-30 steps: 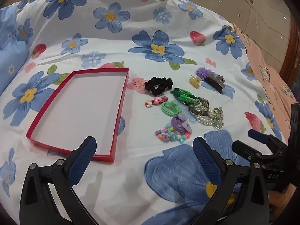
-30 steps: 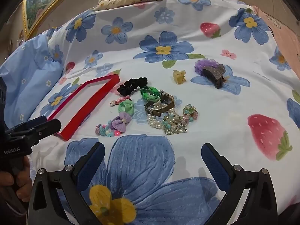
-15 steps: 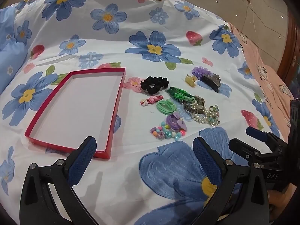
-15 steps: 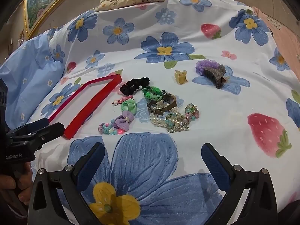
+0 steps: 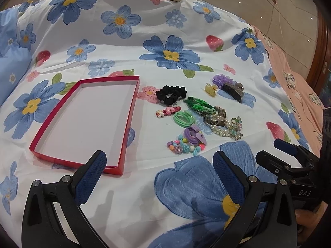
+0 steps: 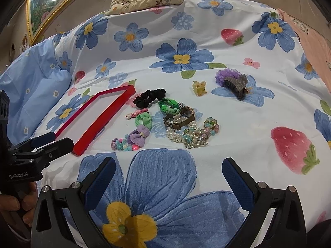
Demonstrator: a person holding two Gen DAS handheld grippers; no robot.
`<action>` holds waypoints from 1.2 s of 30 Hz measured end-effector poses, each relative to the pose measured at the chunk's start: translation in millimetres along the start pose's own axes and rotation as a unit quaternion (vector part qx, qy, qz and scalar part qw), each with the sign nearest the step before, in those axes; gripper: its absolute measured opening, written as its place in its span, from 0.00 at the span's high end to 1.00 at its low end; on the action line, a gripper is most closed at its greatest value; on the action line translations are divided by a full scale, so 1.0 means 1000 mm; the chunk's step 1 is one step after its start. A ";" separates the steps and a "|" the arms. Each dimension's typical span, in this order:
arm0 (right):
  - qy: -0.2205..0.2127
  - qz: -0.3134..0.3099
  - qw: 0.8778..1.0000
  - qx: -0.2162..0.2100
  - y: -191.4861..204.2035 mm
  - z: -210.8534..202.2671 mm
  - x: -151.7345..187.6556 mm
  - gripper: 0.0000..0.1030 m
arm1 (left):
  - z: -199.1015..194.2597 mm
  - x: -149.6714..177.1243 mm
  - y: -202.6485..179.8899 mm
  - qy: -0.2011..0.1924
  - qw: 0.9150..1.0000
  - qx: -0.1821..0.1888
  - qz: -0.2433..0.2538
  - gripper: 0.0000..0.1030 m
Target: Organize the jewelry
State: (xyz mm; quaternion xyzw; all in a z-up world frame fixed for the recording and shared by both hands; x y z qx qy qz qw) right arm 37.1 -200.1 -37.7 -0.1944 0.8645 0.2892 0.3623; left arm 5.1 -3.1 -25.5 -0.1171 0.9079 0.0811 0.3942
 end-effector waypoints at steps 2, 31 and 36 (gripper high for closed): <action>0.000 0.000 1.000 -0.001 0.001 0.000 0.000 0.00 | 0.000 -0.001 0.001 0.001 1.000 0.000 -0.002 0.00; -0.019 -0.005 1.000 0.000 0.003 -0.009 -0.007 0.00 | -0.006 -0.003 -0.002 -0.014 1.000 -0.004 0.000 0.00; -0.019 -0.006 1.000 -0.002 0.004 -0.009 -0.007 0.00 | -0.008 -0.003 -0.002 -0.016 1.000 -0.004 -0.002 0.00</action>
Point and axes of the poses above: each gripper's, at about its wrist camera, not at the fingertips, and z roughly the way its jaws point, y to its left, x to its underside, the point moved 3 cm from there along z, roughly the way its jaws point, and after that the axes turned 15 degrees about -x, right-handed, at the moved point
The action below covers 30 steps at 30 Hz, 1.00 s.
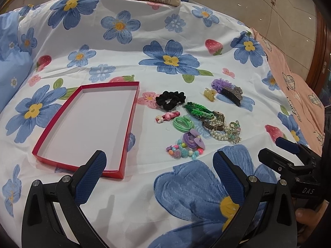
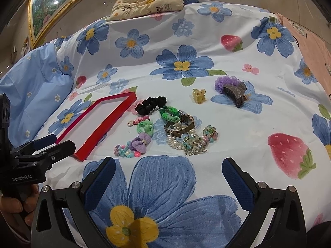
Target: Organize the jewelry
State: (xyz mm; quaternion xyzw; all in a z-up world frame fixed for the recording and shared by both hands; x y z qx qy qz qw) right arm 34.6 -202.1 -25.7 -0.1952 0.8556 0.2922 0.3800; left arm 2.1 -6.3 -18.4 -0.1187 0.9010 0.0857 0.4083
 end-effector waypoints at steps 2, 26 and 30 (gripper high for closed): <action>0.000 -0.001 1.000 0.000 0.001 0.000 0.000 0.00 | 0.000 0.000 0.000 0.000 1.000 -0.001 0.000 0.00; -0.001 0.022 0.999 -0.023 -0.012 0.009 -0.018 0.00 | 0.024 -0.017 0.001 0.032 0.999 0.024 -0.002 0.00; -0.005 0.033 0.999 -0.030 -0.021 0.014 -0.029 0.01 | 0.037 -0.030 0.001 0.040 0.999 0.016 0.006 0.00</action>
Point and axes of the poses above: each gripper's, at about its wrist camera, not at the fingertips, and z roughly the way its jaws point, y to its left, x to its underside, the point moved 3 cm from there along z, roughly the way its jaws point, and after that the axes turned 15 degrees about -x, right-handed, at the moved point
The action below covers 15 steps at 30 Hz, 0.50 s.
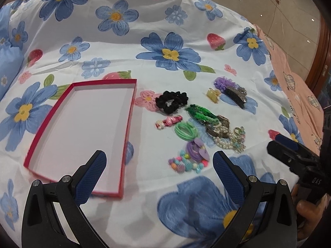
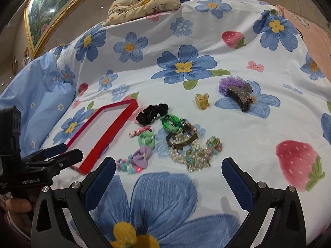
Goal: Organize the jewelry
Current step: 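Grasp the black scrunchie with the left tool while the right tool grasps the yellow claw clip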
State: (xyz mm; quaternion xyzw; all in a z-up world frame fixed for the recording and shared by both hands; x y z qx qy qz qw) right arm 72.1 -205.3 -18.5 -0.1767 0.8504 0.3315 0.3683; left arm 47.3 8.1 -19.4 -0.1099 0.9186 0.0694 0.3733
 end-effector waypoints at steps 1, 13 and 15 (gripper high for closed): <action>0.000 0.001 1.000 0.002 -0.002 0.002 -0.004 0.01 | 0.003 -0.005 0.000 0.001 1.000 -0.001 0.003 0.00; 0.024 0.017 1.000 0.002 -0.036 0.040 -0.055 0.18 | 0.057 -0.059 -0.013 0.026 0.998 0.000 0.049 0.08; 0.039 0.015 0.999 0.004 -0.043 0.053 -0.065 0.21 | 0.068 -0.066 -0.017 0.036 0.998 0.004 0.055 0.11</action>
Point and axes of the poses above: each gripper's, at about its wrist camera, not at the fingertips, and z roughly the way its jaws point, y to its left, x to its underside, the point moved 3 cm from there along z, roughly the way its jaws point, and after that the axes turned 15 degrees about -x, right-handed, at the moved point
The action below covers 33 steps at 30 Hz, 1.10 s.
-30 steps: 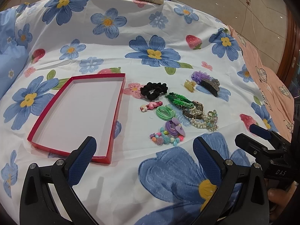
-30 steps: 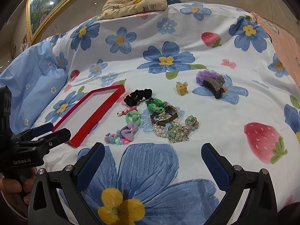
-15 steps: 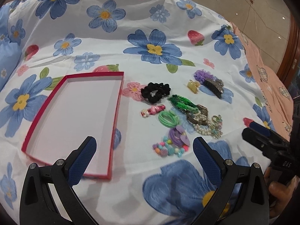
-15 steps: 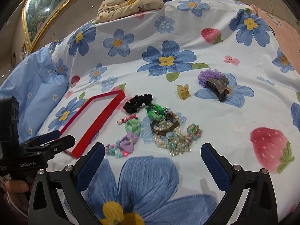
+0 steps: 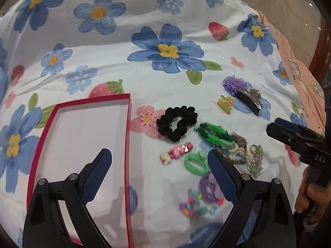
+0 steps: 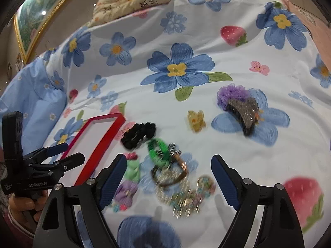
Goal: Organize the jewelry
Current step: 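Grasp the black scrunchie with the left tool while the right tool grasps the yellow claw clip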
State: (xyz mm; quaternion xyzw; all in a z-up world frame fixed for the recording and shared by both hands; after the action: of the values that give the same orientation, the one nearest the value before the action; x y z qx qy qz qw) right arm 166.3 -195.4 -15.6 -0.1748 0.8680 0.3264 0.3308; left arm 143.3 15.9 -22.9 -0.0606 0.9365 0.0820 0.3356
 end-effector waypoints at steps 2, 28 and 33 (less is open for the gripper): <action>0.015 0.004 1.000 0.004 -0.009 0.013 -0.011 0.24 | 0.010 -0.007 -0.003 0.012 1.000 0.009 0.007 0.15; 0.096 0.027 0.995 0.027 -0.072 0.108 -0.046 0.63 | 0.111 -0.038 -0.045 0.095 0.993 0.036 0.065 0.44; 0.097 0.026 0.995 0.029 -0.076 0.112 -0.045 0.71 | 0.115 -0.034 -0.052 0.106 0.990 0.066 0.067 0.77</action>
State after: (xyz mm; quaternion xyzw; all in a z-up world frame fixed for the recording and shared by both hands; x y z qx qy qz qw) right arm 289.6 -170.3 -82.1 -0.1729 0.9094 0.2910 0.2415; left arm 249.9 -10.9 -94.7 0.0162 0.9721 0.0357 0.2311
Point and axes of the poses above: each gripper's, at about its wrist camera, not at the fingertips, and z roughly the way its jaws point, y to its left, x to its underside, the point moved 3 cm from there along z, roughly the way its jaws point, and after that the axes turned 15 degrees about -x, right-handed, at the moved point
